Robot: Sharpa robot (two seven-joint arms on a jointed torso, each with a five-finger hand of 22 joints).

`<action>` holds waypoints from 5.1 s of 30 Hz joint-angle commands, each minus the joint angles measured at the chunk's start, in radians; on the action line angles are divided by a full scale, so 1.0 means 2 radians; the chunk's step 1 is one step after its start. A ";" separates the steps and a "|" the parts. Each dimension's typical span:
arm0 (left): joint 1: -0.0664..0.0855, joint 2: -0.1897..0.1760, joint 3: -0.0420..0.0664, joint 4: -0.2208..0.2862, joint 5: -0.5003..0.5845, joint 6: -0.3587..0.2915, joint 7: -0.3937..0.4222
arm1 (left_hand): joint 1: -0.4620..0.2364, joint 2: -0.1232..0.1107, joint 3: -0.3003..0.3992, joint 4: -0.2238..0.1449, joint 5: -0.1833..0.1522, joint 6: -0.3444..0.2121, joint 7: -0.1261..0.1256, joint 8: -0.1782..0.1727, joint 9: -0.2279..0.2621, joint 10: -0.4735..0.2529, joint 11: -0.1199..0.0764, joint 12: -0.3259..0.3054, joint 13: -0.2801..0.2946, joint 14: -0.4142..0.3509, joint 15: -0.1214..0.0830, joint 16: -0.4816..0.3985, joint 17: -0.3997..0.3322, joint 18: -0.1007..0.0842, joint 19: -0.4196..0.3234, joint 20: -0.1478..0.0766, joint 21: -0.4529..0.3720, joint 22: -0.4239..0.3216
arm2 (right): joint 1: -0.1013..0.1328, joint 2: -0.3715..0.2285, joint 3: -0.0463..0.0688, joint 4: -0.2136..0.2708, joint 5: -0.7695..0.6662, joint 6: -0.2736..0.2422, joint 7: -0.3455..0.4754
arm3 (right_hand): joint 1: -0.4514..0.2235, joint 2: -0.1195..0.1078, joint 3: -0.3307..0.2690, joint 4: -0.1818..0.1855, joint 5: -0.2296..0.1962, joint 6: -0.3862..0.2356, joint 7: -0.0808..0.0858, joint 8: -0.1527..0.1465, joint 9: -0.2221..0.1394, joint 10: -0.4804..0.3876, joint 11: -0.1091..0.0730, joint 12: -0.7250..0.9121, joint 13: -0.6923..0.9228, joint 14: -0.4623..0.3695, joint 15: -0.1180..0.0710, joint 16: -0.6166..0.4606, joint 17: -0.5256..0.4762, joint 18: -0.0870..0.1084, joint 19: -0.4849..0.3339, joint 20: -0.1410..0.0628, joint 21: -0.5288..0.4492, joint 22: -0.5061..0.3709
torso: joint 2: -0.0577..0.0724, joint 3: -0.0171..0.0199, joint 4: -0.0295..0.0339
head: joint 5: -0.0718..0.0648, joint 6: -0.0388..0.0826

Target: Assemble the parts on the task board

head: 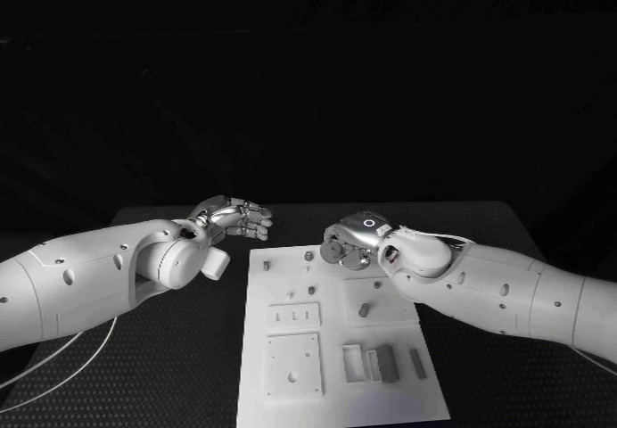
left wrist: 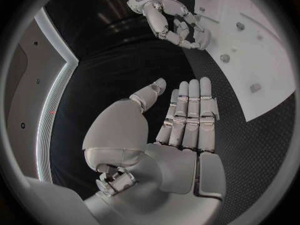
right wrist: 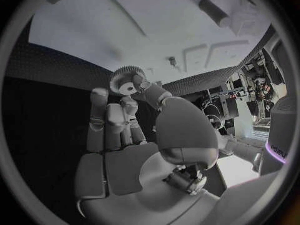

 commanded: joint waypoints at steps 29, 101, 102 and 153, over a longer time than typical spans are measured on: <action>0.006 0.009 0.001 -0.001 -0.002 0.000 0.004 | -0.002 -0.002 0.000 -0.001 0.000 -0.002 0.002 -0.004 0.001 0.002 0.002 -0.003 0.001 0.003 0.001 -0.003 0.002 0.009 -0.003 0.001 -0.003 0.001 | -0.014 0.077 -0.023 -0.051 -0.054 0.010 -0.007 | 0.000 0.001 -0.001 0.001 0.001 0.086 -0.012 0.020 0.027 0.001 -0.005 0.002 -0.002 0.003 -0.003 0.001 0.001 0.014 0.002 -0.002 0.002 0.008 | 0.001 -0.0043 0.0057 | 0.000 -0.002; 0.007 0.009 0.000 -0.006 -0.002 0.002 0.004 | -0.003 -0.002 -0.001 -0.001 0.000 -0.003 0.003 -0.005 0.001 0.003 0.002 -0.005 0.002 0.003 0.001 -0.006 0.005 0.009 -0.003 0.001 -0.004 0.002 | -0.021 0.056 -0.027 -0.047 0.003 -0.044 -0.003 | -0.007 -0.061 0.007 0.018 0.000 -0.012 0.019 -0.046 0.001 -0.022 0.025 -0.005 -0.020 -0.006 0.025 -0.005 0.006 0.014 0.000 0.004 -0.007 0.007 | 0.002 -0.0044 0.0100 | -0.002 -0.006; 0.007 0.009 0.000 -0.007 -0.002 0.002 0.004 | -0.003 -0.002 -0.001 -0.001 0.000 -0.003 0.003 -0.005 0.001 0.003 0.002 -0.005 0.002 0.003 0.001 -0.006 0.005 0.009 -0.003 0.001 -0.004 0.002 | -0.020 0.054 -0.027 -0.044 0.006 -0.046 -0.003 | -0.007 -0.062 0.007 0.019 0.000 -0.012 0.019 -0.046 0.001 -0.022 0.025 -0.005 -0.020 -0.006 0.025 -0.005 0.006 0.014 0.000 0.005 -0.007 0.007 | 0.002 -0.0045 0.0099 | -0.001 -0.006; 0.007 0.008 0.000 -0.008 -0.002 0.002 0.004 | -0.003 -0.002 -0.001 -0.001 0.000 -0.004 0.003 -0.005 0.001 0.002 0.002 -0.007 0.002 0.003 0.001 -0.008 0.006 0.009 -0.003 0.002 -0.005 0.003 | -0.015 0.043 -0.019 -0.059 0.133 -0.041 0.045 | -0.025 0.029 0.069 0.002 0.001 -0.027 0.006 -0.043 -0.001 -0.042 0.013 0.016 -0.022 -0.021 0.014 0.002 0.016 0.014 -0.014 0.010 0.001 0.010 | 0.002 -0.0044 0.0099 | -0.005 -0.005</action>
